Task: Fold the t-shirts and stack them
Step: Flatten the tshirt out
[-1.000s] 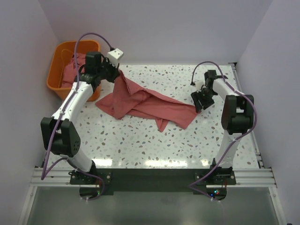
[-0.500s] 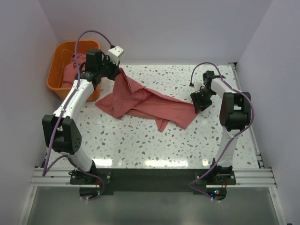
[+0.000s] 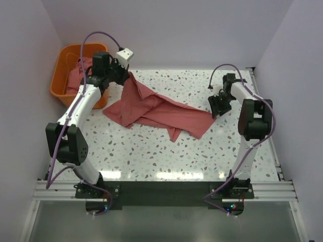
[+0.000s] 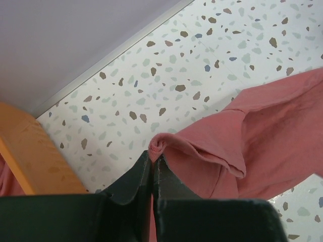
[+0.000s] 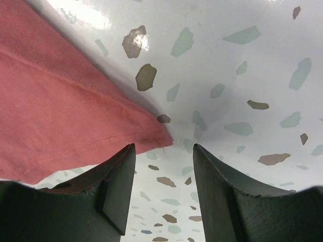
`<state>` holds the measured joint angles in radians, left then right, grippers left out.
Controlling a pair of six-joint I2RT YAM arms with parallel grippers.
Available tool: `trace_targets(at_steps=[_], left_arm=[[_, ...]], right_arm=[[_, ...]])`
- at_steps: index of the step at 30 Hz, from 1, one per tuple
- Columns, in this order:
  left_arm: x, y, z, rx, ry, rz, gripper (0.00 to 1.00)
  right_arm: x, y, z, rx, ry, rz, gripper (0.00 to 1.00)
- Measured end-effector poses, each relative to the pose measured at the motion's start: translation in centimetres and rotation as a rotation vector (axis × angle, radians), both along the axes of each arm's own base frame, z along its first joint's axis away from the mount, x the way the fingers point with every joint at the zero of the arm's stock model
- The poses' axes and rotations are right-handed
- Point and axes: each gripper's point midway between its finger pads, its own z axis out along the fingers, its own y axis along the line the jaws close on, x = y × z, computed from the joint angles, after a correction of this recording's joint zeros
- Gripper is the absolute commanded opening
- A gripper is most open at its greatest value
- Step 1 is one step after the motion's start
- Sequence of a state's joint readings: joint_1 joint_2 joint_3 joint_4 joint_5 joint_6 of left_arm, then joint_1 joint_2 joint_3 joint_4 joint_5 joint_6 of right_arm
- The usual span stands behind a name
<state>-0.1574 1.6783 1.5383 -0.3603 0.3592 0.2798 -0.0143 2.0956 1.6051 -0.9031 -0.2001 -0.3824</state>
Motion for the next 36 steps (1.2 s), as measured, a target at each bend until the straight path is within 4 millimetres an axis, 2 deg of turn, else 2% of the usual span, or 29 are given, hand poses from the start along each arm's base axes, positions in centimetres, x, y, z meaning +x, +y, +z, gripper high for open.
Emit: trace_targets(at_steps=[6,9,10,13,19,23,26,30,34,36], left_arm=[[0.2,-0.1,-0.5,0.001,0.01,-0.001,0.0],[0.2,-0.1,-0.6,0.001,0.012,-0.002,0.0],[0.2,-0.1,-0.6,0.0,0.013,-0.002,0.0],[0.3,-0.1,-0.7,0.0,0.015,-0.002,0.0],[0.4,0.1,-0.4,-0.01,0.013,0.008,0.0],[1.7,1.1,1.8,-0.038,-0.027,0.041,0.0],[2.7,2.2,4.3,-0.056,-0.092,0.064,0.0],[3.7,2.9,7.4,-0.086,-0.193,0.078,0.0],[3.5,2.8,9.9,-0.105,-0.267,0.075,0.0],[3.3,2.9,11.7,-0.117,-0.322,0.079,0.0]], right_arm=[[-0.4,0.2,-0.9,-0.008,0.013,0.011,0.53],[-0.5,0.7,-1.1,-0.033,0.005,0.032,0.48],[-0.5,0.8,-1.1,-0.04,0.002,0.037,0.34],[-0.5,0.9,-1.4,-0.054,-0.007,0.047,0.0],[-0.5,0.8,-1.1,-0.048,-0.012,0.04,0.0],[0.1,0.3,0.2,-0.04,-0.03,0.022,0.0],[2.8,-0.7,4.0,-0.033,-0.151,-0.006,0.0],[6.1,-1.9,13.2,-0.041,-0.414,-0.037,0.0],[6.8,-2.4,22.1,-0.061,-0.654,-0.053,0.0],[6.6,-2.7,25.5,-0.075,-0.746,-0.065,0.0]])
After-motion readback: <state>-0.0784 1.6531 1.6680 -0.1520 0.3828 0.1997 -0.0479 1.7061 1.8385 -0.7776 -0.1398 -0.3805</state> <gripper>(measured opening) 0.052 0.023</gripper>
